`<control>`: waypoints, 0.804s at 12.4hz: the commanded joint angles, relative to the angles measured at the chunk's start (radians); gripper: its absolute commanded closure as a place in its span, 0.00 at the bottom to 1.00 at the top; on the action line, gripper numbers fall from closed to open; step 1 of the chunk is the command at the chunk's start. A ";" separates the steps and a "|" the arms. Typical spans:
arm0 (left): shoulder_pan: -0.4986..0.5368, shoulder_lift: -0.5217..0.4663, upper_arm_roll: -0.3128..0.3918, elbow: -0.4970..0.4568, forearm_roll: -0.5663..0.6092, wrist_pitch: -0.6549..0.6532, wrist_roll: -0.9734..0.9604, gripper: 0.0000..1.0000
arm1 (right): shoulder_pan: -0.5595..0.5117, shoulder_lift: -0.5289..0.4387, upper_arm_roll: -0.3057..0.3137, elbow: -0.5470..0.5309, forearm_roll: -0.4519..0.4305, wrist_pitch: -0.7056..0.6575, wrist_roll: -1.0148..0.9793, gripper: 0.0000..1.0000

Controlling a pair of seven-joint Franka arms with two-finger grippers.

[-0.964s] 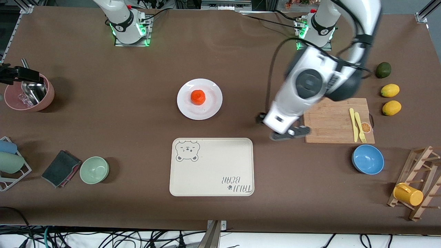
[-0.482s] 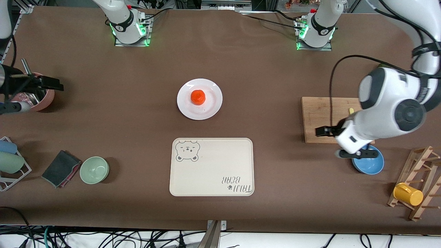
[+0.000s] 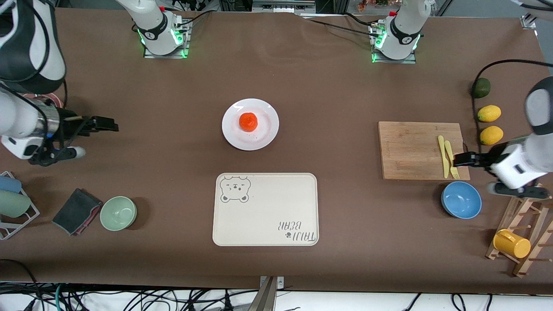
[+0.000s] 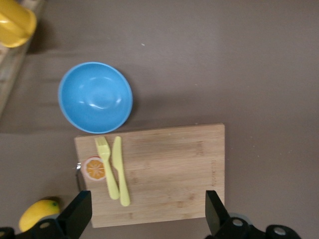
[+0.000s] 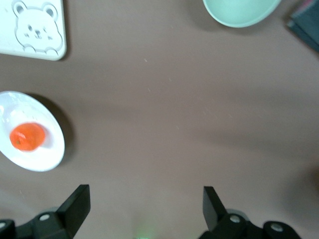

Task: Place orange and plate with both arms
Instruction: 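Reach the right gripper to the white plate rim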

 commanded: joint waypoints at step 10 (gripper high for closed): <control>-0.261 -0.460 0.192 -0.327 0.017 -0.026 0.026 0.00 | -0.006 0.064 0.281 -0.506 0.694 0.674 -0.259 0.00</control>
